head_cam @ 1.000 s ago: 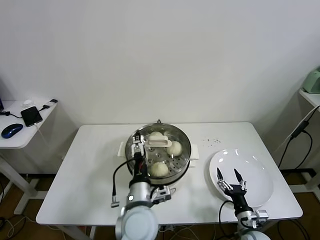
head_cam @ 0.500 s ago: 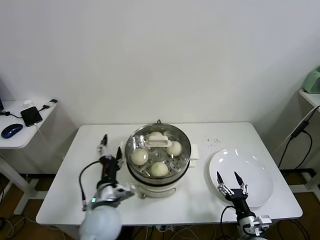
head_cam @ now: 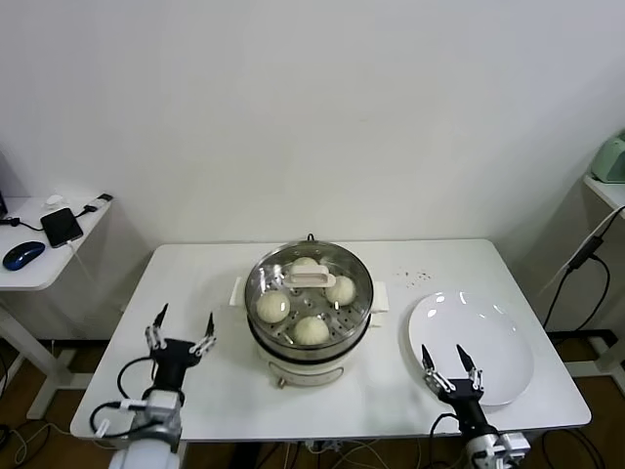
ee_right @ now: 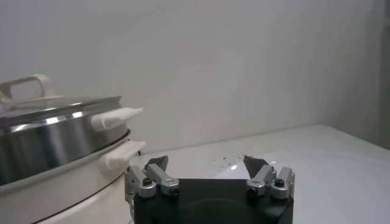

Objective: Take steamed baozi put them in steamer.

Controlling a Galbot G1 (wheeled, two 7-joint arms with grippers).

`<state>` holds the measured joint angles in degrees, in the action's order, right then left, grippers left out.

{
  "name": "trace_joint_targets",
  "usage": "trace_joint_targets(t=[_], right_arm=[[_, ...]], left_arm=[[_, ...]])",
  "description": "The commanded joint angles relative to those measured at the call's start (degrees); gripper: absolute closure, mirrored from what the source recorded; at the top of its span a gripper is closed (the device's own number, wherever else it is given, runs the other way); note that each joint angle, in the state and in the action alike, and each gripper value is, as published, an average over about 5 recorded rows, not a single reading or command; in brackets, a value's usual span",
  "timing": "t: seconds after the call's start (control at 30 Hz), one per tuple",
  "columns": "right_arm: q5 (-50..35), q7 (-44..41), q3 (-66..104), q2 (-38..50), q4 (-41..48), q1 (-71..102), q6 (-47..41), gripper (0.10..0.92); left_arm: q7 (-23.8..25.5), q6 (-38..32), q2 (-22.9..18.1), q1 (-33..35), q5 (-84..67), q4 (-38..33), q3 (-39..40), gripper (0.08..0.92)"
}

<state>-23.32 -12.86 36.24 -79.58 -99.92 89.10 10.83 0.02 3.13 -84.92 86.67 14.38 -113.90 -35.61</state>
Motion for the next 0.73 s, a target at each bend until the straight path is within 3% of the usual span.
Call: trace_joint_targets(t=[0.03, 0.3, 0.73], right_arm=[[1.57, 0.82, -0.35, 1.23, -3.11, 3.76, -0.71, 0.203], [2.22, 1.7, 0.81, 2.86, -5.49, 5.82, -2.54, 0.203], [2.96, 2.17, -0.17, 2.95, -5.5, 5.31, -3.4, 0.203]], left_arm=[[1.28, -3.14, 0.1, 10.15, -21.67, -0.82, -1.66, 0.177], [3.35, 1.24, -0.02, 15.35, -23.2, -4.43, 0.16, 0.177], [4.92, 0.09, -1.12, 16.59, -22.9, -7.03, -0.93, 0.177]])
